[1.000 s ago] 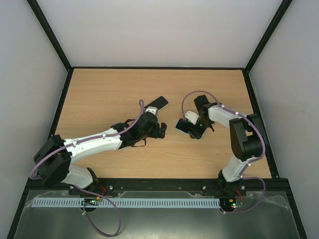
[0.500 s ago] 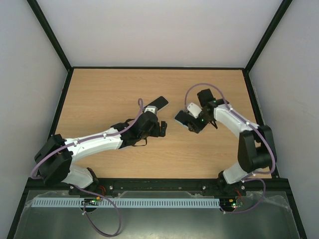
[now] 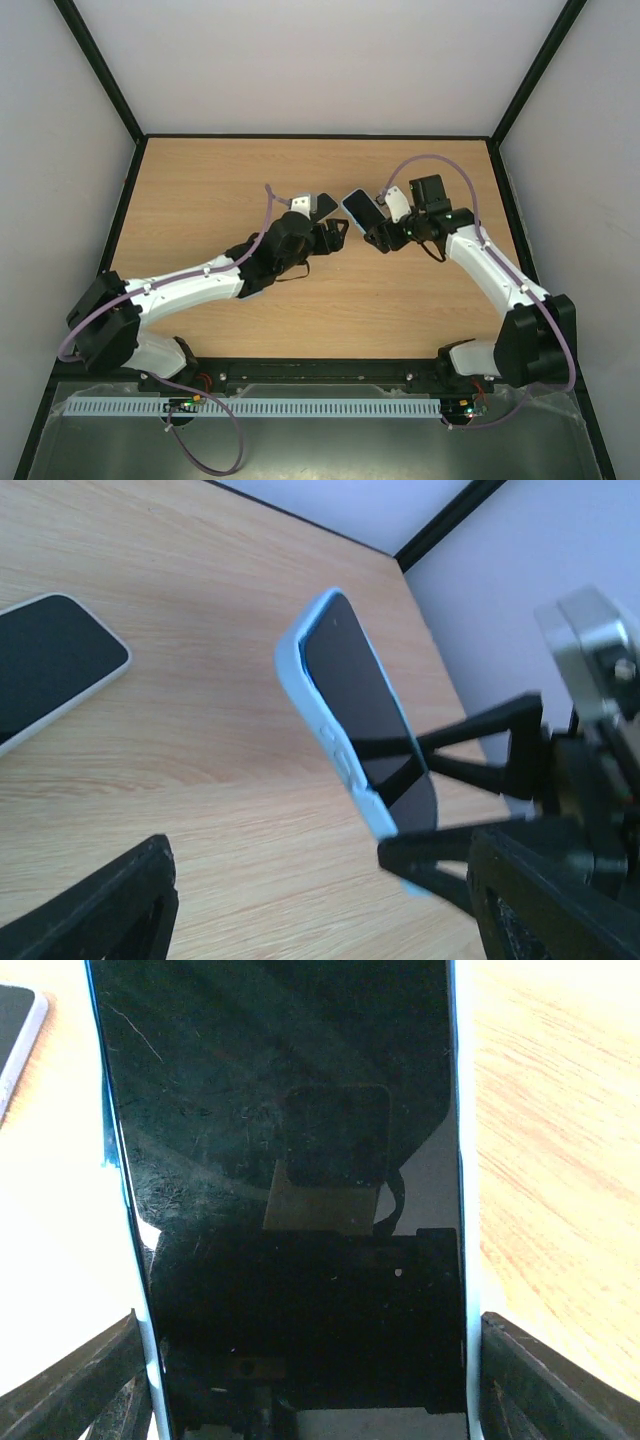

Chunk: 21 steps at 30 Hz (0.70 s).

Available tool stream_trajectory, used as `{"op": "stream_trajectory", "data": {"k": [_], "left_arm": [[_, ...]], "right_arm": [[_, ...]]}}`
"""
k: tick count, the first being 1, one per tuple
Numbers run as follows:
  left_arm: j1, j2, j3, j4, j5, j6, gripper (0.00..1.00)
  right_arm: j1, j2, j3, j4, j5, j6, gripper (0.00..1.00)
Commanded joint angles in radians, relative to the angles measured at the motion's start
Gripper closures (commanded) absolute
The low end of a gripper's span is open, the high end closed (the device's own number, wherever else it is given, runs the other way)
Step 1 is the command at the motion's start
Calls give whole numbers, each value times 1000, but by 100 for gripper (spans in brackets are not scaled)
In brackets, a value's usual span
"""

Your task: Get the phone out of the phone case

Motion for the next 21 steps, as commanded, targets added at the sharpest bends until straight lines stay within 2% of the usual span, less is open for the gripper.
{"op": "stream_trajectory", "data": {"k": [1, 6, 15, 21], "left_arm": [[25, 46, 49, 87, 13, -148, 24], [58, 137, 111, 100, 89, -222, 32], [61, 227, 159, 168, 163, -248, 42], [61, 257, 169, 202, 210, -258, 57]], "right_arm": [[5, -96, -58, 153, -49, 97, 55], [4, -131, -99, 179, -80, 118, 56], [4, -133, -118, 186, -89, 121, 57], [4, -134, -127, 193, -81, 118, 57]]}}
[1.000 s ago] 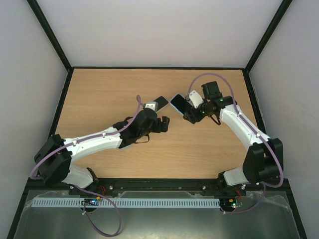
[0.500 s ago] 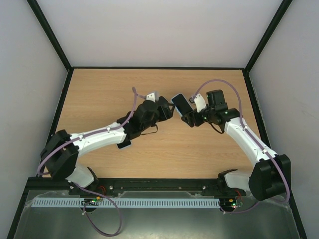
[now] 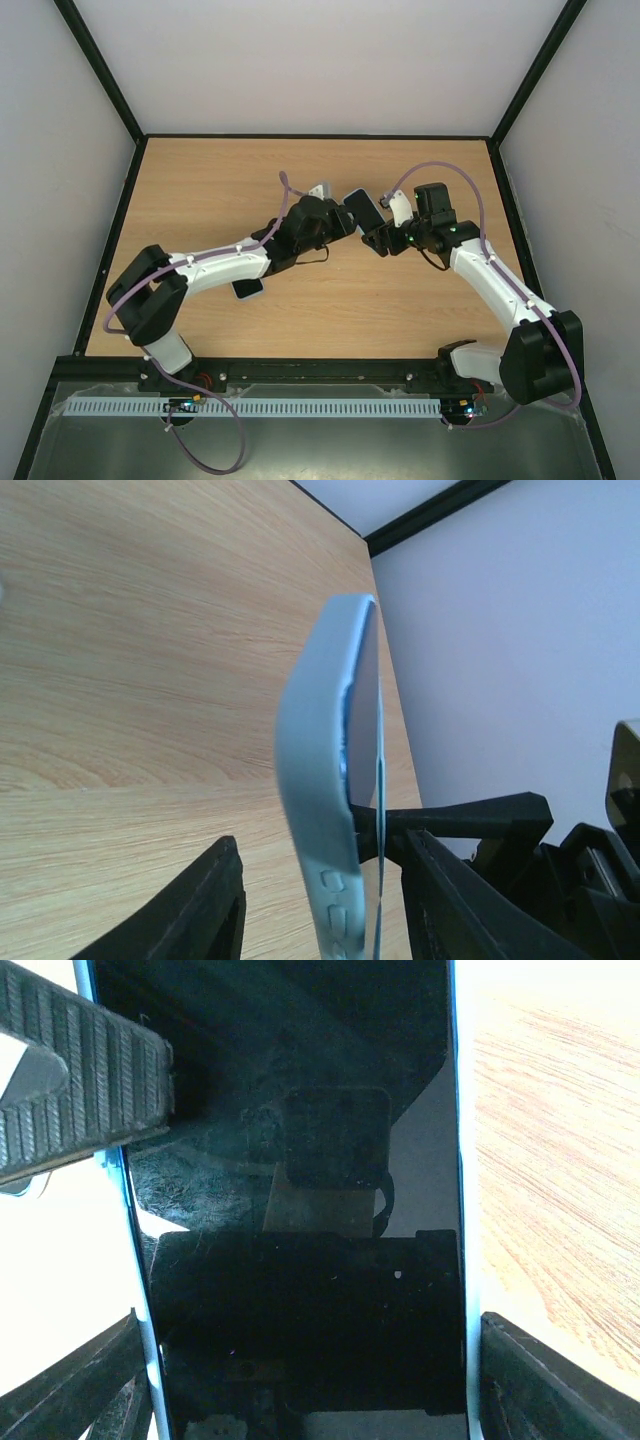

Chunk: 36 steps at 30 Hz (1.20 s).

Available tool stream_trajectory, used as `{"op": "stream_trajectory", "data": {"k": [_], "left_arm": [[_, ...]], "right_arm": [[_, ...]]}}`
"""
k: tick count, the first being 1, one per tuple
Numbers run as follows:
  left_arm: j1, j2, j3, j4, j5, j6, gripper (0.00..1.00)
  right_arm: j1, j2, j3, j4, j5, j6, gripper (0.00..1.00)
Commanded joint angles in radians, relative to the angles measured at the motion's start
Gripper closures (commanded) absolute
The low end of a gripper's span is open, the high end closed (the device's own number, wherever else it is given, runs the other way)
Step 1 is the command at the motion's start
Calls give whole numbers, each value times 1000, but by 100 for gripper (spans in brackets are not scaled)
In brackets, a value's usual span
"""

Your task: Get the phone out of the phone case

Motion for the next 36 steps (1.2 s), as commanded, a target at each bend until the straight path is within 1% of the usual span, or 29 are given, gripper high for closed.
{"op": "stream_trajectory", "data": {"k": [1, 3, 10, 16, 17, 21, 22, 24, 25, 26, 27, 28, 29, 33, 36], "left_arm": [[1, 22, 38, 61, 51, -12, 60], [1, 28, 42, 65, 58, -11, 63], [2, 56, 69, 69, 79, -5, 67], [6, 74, 85, 78, 95, 1, 75], [5, 76, 87, 81, 99, 2, 78], [8, 74, 79, 101, 116, 10, 81], [8, 72, 74, 109, 120, 16, 83], [10, 57, 63, 120, 126, 35, 86], [11, 45, 57, 123, 127, 50, 87], [15, 31, 50, 121, 127, 73, 88], [17, 14, 41, 113, 127, 93, 89], [23, -6, 33, 102, 127, 115, 90], [30, -29, 23, 87, 127, 143, 90], [67, -144, -40, 15, 120, 264, 92], [89, -233, -112, -5, 177, 375, 93]], "right_arm": [[4, -28, -3, 76, -15, 4, 57], [4, -27, -3, 74, -12, 0, 57], [4, -27, -11, 75, -9, -8, 58], [4, -25, -11, 75, -6, -8, 58], [4, -26, -11, 76, -6, -9, 58], [5, -27, -13, 76, -9, -9, 58], [5, -25, -12, 76, -13, -8, 57], [5, -24, -8, 70, -22, -5, 49], [4, -24, -3, 64, -31, -6, 43], [4, -24, 2, 57, -41, -7, 35], [4, -22, 10, 47, -51, -9, 24], [4, -21, 18, 33, -65, -12, 16], [4, -21, 30, 17, -78, -19, 2], [4, -22, 77, -58, -158, -38, 2], [5, -35, 85, -87, -224, -48, 2]]}}
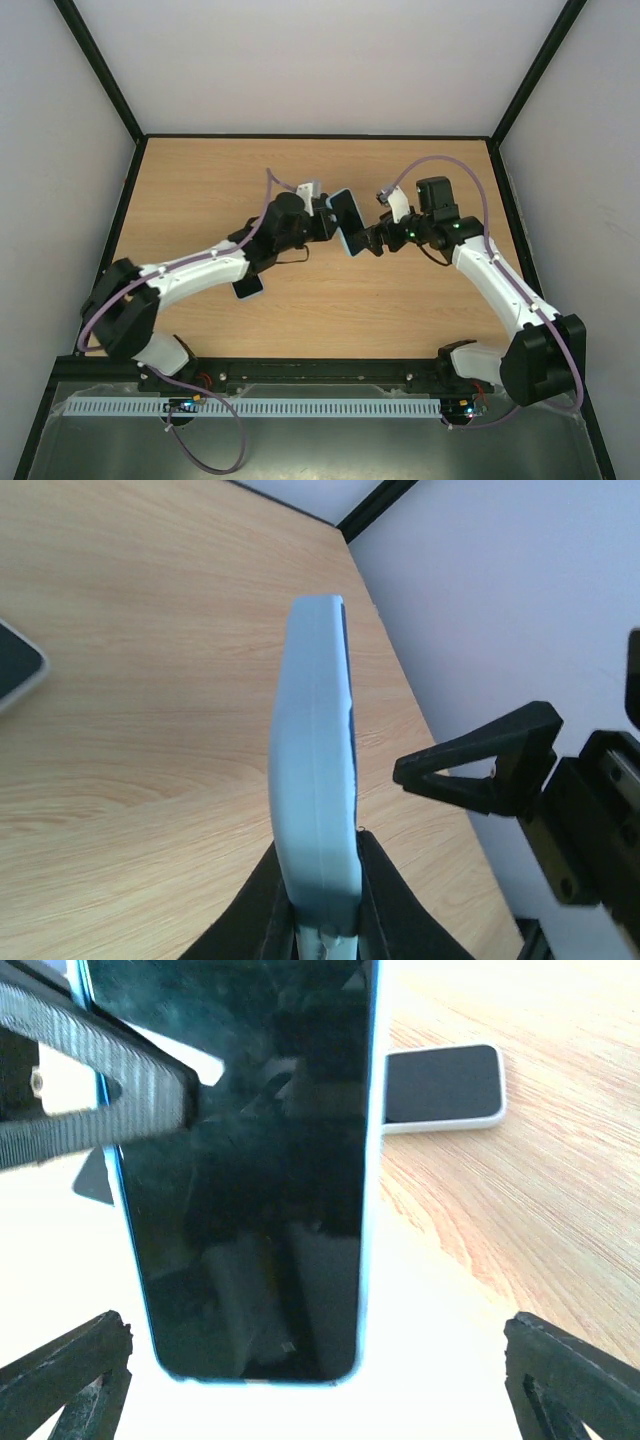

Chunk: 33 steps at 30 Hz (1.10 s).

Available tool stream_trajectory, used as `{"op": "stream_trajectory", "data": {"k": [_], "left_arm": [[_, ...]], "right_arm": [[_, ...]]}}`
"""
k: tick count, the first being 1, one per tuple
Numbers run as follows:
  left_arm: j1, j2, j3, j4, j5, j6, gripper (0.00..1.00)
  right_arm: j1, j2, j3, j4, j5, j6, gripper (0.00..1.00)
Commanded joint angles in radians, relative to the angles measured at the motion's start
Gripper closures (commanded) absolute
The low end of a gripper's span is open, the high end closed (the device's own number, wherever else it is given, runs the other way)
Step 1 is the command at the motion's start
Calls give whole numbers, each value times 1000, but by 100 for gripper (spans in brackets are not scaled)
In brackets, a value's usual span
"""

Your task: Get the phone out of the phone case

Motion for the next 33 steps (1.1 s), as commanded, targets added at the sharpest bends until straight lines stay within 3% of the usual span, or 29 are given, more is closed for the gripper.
{"op": "stream_trajectory", "data": {"k": [1, 3, 6, 11, 21, 25, 28, 33], "left_arm": [[37, -164, -84, 25, 87, 218, 93], [37, -227, -142, 53, 165, 277, 93], [37, -304, -230, 125, 280, 314, 94], [33, -379, -307, 208, 400, 330, 95], [23, -359, -308, 308, 539, 339, 97], [23, -352, -305, 323, 550, 338, 97], [23, -356, -316, 336, 553, 342, 96], [23, -352, -304, 286, 554, 385, 66]], "right_arm": [[6, -33, 38, -82, -134, -41, 2], [6, -29, 38, -116, -191, -81, 1], [5, -15, 32, -187, -302, -180, 16], [5, 9, 22, -264, -493, -287, 31], [5, 3, -4, -344, -642, -406, 59], [5, -23, -9, -371, -665, -439, 76], [5, -37, -15, -375, -668, -439, 83], [5, -35, 12, -400, -621, -446, 97]]}}
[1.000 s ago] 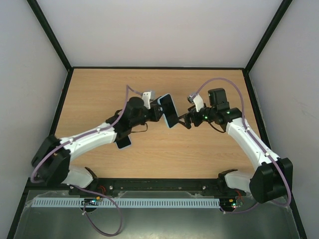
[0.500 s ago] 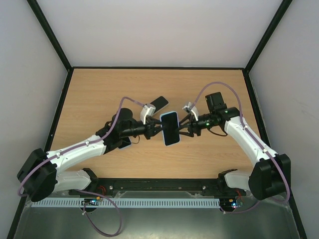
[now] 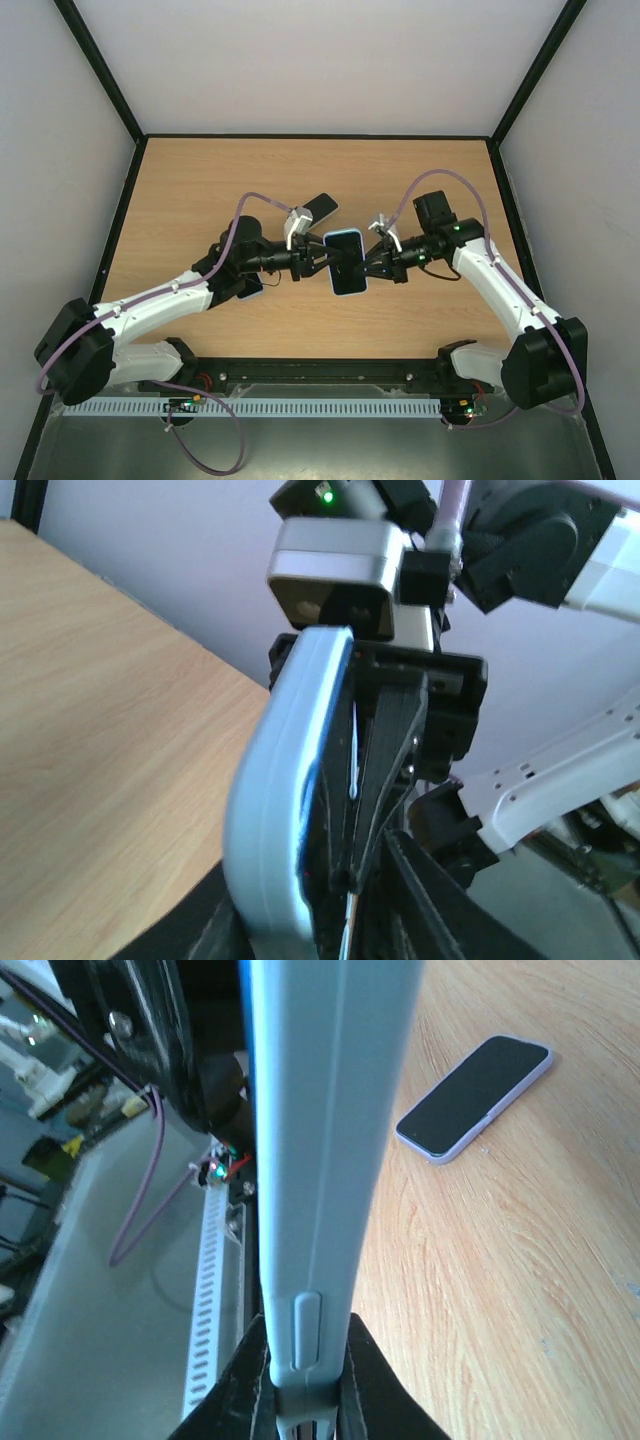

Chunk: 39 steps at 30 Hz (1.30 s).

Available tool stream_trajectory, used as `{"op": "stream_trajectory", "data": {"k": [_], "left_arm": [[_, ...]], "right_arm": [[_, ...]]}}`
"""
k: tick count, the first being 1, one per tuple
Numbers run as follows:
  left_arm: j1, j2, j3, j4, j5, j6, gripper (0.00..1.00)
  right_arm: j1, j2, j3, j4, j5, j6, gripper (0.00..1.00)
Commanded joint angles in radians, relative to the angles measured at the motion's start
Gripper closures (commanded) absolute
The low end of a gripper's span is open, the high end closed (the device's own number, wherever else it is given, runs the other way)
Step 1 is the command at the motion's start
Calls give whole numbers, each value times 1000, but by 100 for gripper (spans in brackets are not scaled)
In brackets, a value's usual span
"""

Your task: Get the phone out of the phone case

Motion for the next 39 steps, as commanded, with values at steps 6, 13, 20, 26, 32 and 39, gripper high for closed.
{"op": "stream_trajectory", "data": {"k": [6, 13, 20, 26, 32, 39], "left_arm": [[-11, 11, 27, -6, 29, 93, 58], [-59, 53, 47, -5, 43, 144, 59], [-76, 109, 74, 19, 106, 143, 70], [-75, 85, 62, 16, 108, 148, 76], [-59, 56, 28, 33, 103, 114, 68], [-39, 30, -12, 76, 106, 84, 66]], "right_arm": [[5, 4, 51, -133, 48, -98, 98], [9, 64, 85, -261, 48, -203, 98], [14, 95, 101, -332, 48, -282, 98], [14, 86, 97, -316, 48, -269, 98], [14, 83, 95, -311, 48, -265, 98], [14, 80, 96, -306, 48, -259, 98]]}}
